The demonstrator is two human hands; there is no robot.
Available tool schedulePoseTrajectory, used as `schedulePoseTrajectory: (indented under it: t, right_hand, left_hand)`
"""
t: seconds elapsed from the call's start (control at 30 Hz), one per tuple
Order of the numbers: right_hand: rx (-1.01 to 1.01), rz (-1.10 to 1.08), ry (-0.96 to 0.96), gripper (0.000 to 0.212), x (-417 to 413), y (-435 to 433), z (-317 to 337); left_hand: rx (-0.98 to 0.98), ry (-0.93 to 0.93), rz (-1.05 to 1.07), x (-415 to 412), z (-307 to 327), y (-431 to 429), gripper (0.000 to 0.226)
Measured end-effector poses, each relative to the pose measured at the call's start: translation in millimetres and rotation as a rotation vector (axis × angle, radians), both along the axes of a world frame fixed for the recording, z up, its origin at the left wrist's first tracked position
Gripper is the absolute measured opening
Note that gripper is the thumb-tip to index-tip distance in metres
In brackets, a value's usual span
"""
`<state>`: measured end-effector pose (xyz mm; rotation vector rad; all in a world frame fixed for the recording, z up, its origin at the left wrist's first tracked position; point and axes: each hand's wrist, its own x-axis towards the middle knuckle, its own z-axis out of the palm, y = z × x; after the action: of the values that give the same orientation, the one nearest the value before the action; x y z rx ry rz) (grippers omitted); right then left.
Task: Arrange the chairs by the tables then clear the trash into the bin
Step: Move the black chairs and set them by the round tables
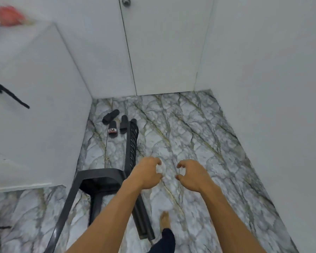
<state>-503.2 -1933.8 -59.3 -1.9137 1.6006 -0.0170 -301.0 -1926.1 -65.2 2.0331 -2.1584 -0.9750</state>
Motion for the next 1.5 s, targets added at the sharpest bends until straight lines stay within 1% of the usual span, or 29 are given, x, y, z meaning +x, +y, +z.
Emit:
schedulePoseTrajectory:
  t: [0.17, 0.3, 0.5, 0.67, 0.83, 1.03, 1.13, 1.23, 1.37, 1.43, 1.5]
  right_hand:
    - [0.015, 0.118, 0.081, 0.044, 38, -99, -12]
    - [0.047, 0.178, 0.153, 0.045, 66, -173, -20]
    - [0.090, 0.275, 0.139, 0.046, 127, -270, -29]
    - [0.122, 0.388, 0.119, 0.042, 197, -363, -67]
    - [0.219, 0.479, 0.109, 0.029, 277, -472, -147]
    - [0.329, 0.495, 0.111, 0.038, 345, -580, -280]
    - [0.371, 0.489, 0.117, 0.035, 365, -617, -345]
    - [0.385, 0.495, 0.114, 0.052, 378, -638, -405]
    - [0.422, 0.546, 0.143, 0.085, 385, -647, -469]
    - [0.428, 0.584, 0.165, 0.090, 387, -649, -489]
    - [0.413, 0.621, 0.182, 0.090, 387, -650, -499]
  left_hand:
    - [-0.036, 0.034, 0.158, 47, -15, -78, 0.048]
    - [0.007, 0.043, 0.222, 82, -22, -134, 0.042]
    - [0.032, 0.033, 0.326, 133, -27, -209, 0.036]
    - [0.088, 0.039, 0.413, 181, -61, -286, 0.041]
    - [0.183, 0.026, 0.495, 242, -132, -388, 0.048]
    - [0.313, -0.012, 0.507, 293, -260, -500, 0.050]
    - [0.352, 0.024, 0.539, 301, -328, -530, 0.060]
    - [0.384, 0.047, 0.550, 305, -391, -547, 0.076]
    - [0.402, 0.116, 0.589, 303, -456, -561, 0.088]
    - [0.395, 0.175, 0.614, 300, -473, -562, 0.086]
    - [0.333, 0.211, 0.648, 297, -481, -559, 0.079]
